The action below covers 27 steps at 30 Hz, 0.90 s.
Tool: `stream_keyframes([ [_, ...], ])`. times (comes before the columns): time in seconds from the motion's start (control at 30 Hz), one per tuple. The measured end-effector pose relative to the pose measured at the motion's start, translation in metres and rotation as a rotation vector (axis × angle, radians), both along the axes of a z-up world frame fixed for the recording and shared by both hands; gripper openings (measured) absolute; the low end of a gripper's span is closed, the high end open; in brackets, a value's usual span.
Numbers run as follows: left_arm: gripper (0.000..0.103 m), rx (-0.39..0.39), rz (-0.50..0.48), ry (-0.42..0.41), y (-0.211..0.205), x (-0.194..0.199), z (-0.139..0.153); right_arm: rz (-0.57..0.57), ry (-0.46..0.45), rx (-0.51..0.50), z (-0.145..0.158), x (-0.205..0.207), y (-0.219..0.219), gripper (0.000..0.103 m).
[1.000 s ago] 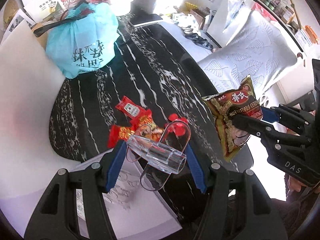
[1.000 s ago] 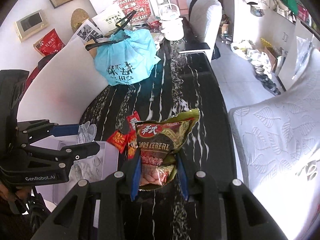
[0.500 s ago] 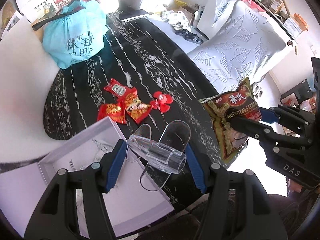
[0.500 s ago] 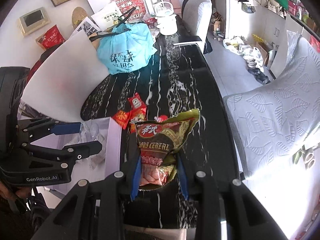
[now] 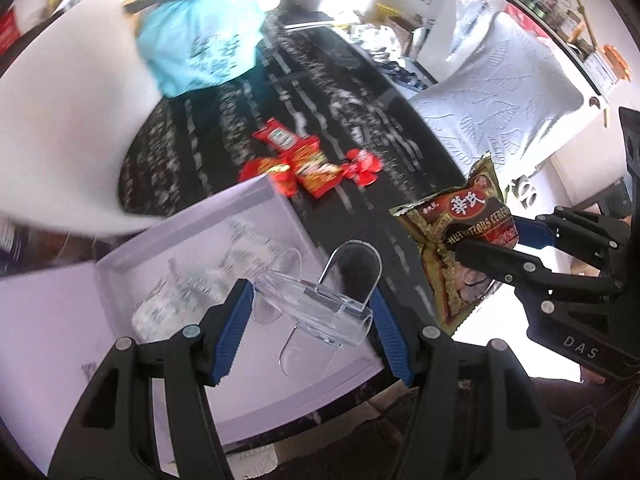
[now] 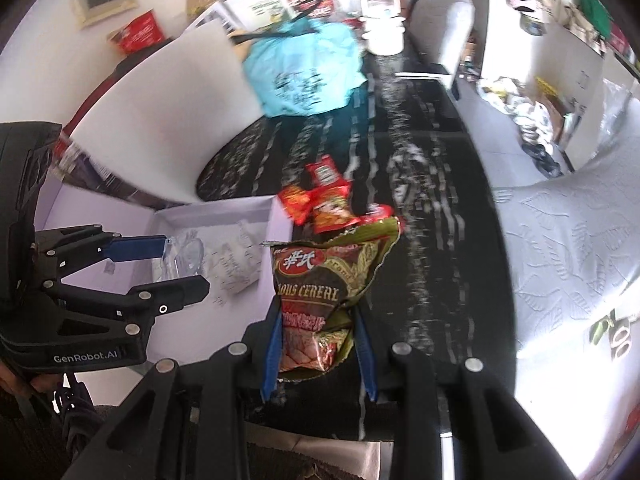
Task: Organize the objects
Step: 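Lift the cereal packet and clear container and carry them toward the box, then move the held cereal packet and clear container over the lavender box interior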
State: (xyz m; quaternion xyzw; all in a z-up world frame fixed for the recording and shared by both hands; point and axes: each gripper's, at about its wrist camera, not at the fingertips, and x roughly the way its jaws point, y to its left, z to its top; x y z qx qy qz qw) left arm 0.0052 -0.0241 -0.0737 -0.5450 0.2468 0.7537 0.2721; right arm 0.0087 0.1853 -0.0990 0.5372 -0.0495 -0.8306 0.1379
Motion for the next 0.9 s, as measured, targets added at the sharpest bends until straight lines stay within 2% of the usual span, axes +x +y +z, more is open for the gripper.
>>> stream_keyframes([
  [0.5, 0.059, -0.017, 0.193, -0.014, -0.093, -0.001, -0.003, 0.259, -0.058, 0.008, -0.018, -0.009, -0.096, 0.033],
  [0.9, 0.059, -0.027, 0.298, -0.07, -0.122, -0.008, -0.026, 0.413, -0.131, 0.021, -0.042, -0.016, -0.133, 0.033],
])
